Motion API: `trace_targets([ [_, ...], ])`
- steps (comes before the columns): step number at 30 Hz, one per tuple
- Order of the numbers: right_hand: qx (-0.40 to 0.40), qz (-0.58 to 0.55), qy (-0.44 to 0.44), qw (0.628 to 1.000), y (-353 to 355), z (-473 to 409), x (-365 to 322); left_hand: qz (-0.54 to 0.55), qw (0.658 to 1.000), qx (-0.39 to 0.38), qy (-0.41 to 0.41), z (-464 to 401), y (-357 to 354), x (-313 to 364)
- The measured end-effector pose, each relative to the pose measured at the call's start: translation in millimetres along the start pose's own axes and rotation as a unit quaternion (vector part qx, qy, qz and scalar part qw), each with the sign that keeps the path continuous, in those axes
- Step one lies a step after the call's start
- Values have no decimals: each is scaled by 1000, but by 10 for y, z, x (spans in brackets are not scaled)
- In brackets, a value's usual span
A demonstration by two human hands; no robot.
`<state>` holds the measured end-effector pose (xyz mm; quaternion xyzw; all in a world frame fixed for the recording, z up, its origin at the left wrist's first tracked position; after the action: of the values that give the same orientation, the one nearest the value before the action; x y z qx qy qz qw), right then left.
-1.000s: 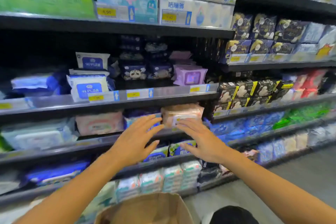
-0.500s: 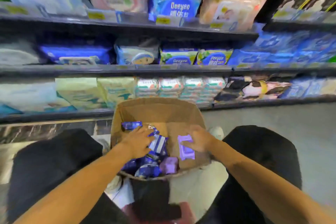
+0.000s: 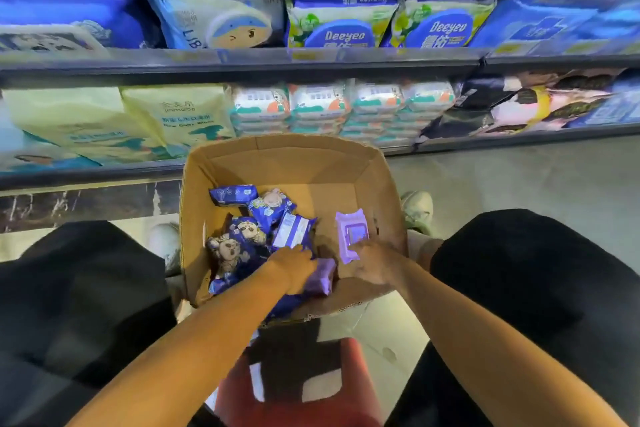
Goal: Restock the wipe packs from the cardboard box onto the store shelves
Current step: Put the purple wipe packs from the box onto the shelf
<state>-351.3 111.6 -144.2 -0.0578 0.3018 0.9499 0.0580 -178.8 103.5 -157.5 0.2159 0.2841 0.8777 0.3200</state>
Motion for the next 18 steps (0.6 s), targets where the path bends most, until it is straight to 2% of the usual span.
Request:
trace_targets([
  [6, -45, -51, -68, 995, -317, -528, 157, 75, 994, -73, -12, -614, -385, 144],
  [13, -85, -87, -112, 986, -541, -819, 348, 81, 996, -31, 36, -1047, -779, 221],
  [18, -94, -119, -160, 975, -457, -783, 294, 130, 990, -47, 13, -1131, -747, 198],
])
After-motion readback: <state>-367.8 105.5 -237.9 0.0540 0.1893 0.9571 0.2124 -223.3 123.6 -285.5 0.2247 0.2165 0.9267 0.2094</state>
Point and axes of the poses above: each hand's wrist, its own z-axis away from the middle knuckle, its own y-axis out of the back of the hand, x = y × z, the point moved 5 cm from there along -z, towards the middle knuckle, and after that the axes turned 1 degree about -x, right-handed, at the moved point
